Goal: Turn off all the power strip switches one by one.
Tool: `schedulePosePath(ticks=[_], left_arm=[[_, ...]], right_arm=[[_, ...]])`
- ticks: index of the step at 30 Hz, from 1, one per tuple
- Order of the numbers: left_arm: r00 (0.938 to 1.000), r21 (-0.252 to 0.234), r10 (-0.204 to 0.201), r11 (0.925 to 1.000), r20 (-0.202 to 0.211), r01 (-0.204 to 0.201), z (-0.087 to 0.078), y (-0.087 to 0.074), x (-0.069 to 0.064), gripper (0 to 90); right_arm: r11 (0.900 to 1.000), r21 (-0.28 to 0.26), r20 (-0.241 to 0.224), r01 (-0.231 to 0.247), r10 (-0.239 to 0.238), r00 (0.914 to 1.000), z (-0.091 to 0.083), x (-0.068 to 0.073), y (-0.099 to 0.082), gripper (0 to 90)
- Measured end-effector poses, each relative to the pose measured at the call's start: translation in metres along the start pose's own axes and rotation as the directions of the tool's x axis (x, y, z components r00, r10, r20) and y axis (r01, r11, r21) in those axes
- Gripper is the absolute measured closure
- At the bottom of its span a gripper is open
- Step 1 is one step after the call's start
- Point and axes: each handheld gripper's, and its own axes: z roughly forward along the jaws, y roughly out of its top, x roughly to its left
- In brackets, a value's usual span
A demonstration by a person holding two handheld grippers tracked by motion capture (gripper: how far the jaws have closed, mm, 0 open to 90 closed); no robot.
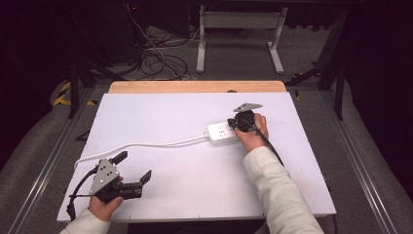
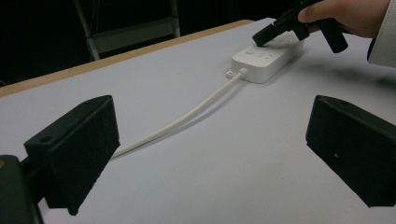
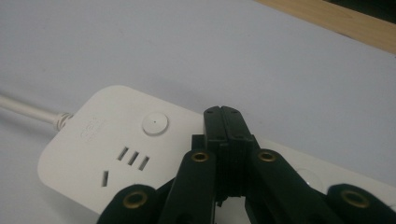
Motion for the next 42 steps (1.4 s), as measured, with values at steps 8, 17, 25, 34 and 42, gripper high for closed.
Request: schedulePosePath(ticks=[8,17,25,34,42], left_arm=[[1.0000,-0.003,-0.005,1.0000,0.002,0.005,-0.001,0.000,0.000,3.1],[1.0000,0.002,-0.007,1.0000,0.001,0.007,0.000,0.000,0.001,3.1],[1.0000,0.006,-0.002,1.0000,-0.002,0.002,0.001,0.000,0.000,3.1],[1.0000,0.007,-0.007,0.9999,-0.002,0.007,0.002,-0.001,0.001,3.1],[1.0000,0.010,-0.008,0.9999,-0.004,0.008,0.002,-0.001,0.001,3.1]], right_arm=[[0.9972,-0.015,-0.037,-0.072,0.072,0.9967,0.000,-0.006,-0.004,90.0],[0.9953,-0.091,-0.025,-0.032,0.030,0.9992,-0.012,-0.007,0.003,90.0],[0.9873,-0.158,-0.013,0.021,-0.024,0.9996,-0.037,-0.006,0.019,90.0],[0.9893,-0.146,0.029,0.007,-0.003,0.9996,-0.043,-0.024,0.015,90.0],[0.9951,-0.096,0.068,-0.022,0.029,0.9973,-0.040,-0.047,-0.003,90.0]])
